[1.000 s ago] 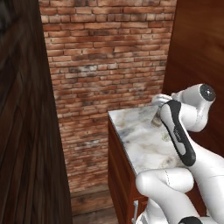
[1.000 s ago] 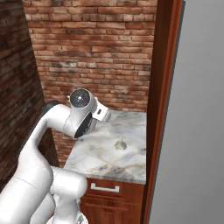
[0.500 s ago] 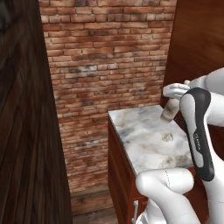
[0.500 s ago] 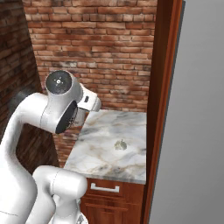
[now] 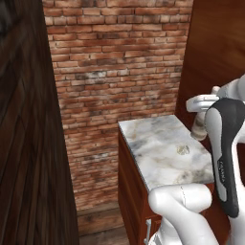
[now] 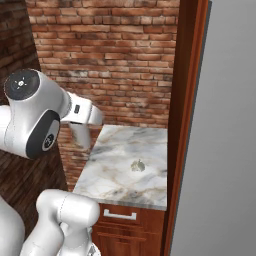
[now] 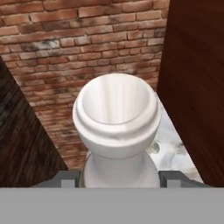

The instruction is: Place the liquors on the top shelf of the fridge to keep them out of children's reach, and place the garlic on lower shelves for easy access.

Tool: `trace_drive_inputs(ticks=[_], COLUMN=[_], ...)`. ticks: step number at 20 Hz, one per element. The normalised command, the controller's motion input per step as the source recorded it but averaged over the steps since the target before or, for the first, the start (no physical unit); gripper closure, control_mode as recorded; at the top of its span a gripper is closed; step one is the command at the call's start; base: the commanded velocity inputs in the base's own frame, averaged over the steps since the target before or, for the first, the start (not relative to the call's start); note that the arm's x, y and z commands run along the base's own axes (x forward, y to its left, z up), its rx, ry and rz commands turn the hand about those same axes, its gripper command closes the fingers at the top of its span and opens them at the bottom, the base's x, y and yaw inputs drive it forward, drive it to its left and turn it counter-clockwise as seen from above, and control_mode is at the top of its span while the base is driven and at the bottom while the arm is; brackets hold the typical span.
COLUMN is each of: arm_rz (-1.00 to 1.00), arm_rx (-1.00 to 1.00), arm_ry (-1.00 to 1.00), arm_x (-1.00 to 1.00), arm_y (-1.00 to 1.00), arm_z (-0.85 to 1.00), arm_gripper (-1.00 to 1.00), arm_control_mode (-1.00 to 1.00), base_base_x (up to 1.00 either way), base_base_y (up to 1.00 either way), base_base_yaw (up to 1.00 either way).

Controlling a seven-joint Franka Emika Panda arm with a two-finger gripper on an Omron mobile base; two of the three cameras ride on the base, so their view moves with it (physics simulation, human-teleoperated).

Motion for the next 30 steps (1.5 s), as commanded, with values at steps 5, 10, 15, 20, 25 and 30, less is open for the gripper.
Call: trace_drive_inputs(ticks=[5,10,15,20,25,30], arm_rz=[0.0,0.0,0.0,0.0,0.0,0.0], arm_rx=[-0.04,-0.08,0.0,0.0,0.0,0.0], arm_ry=[0.0,0.02,0.0,0.0,0.0,0.0], arm_x=[-0.49,-0.54,0.0,0.0,0.0,0.0], arm_y=[0.0,0.0,0.0,0.0,0.0,0.0], arm_z=[0.13,0.22,0.0,0.0,0.0,0.0], arm_gripper=[1.0,1.0,1.0,1.0,1.0,1.0], arm_control_mode=[-1.0,-1.0,1.0,1.0,1.0,1.0], base_base_x=[0.0,0.0,-0.92,-1.0,-0.56,-0.03], base_base_y=[0.0,0.0,0.0,0.0,-0.29,-0.67], base_base_yaw=[0.0,0.0,0.0,-0.06,-0.3,-0.42])
